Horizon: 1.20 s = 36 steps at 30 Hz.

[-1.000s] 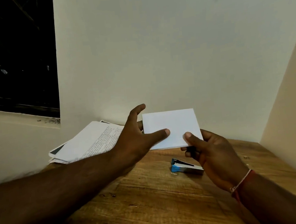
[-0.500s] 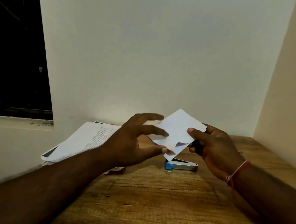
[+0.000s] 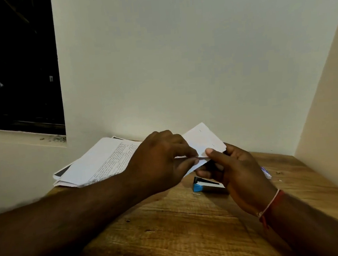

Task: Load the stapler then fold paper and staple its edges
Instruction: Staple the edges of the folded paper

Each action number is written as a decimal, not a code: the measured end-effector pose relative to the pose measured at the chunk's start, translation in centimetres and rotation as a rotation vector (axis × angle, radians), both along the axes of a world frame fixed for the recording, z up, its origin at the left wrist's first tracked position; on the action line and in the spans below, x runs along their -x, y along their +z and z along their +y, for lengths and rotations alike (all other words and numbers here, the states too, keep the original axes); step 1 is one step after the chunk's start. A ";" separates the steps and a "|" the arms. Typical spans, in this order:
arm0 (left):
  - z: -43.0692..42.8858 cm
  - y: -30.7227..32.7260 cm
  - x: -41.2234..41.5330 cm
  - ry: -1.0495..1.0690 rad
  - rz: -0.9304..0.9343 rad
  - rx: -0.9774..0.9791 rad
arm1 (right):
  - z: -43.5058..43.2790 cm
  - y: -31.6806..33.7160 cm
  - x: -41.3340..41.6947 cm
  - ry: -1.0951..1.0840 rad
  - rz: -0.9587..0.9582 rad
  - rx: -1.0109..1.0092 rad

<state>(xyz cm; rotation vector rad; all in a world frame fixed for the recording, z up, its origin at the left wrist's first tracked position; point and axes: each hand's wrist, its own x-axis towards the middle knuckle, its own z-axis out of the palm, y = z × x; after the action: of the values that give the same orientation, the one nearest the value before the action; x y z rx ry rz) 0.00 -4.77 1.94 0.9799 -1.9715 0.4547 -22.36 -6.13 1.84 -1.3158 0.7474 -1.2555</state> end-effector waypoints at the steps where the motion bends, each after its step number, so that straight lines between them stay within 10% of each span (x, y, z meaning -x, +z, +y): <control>1: 0.0 0.1 -0.1 -0.004 0.018 -0.014 | 0.1 0.0 0.0 0.024 0.004 0.016; 14: 0.1 -0.7 0.5 -0.124 0.471 -0.447 | 0.4 0.0 0.0 -0.016 0.094 -0.026; 36: 1.0 0.6 0.6 -0.176 0.510 -0.555 | 1.1 -0.3 -0.1 -0.018 0.240 0.211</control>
<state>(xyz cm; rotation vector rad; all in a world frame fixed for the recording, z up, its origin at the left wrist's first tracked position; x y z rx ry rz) -0.63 -3.75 2.51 1.1057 -1.7078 -0.4345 -22.25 -5.01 1.53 -1.6570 0.8112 -1.2287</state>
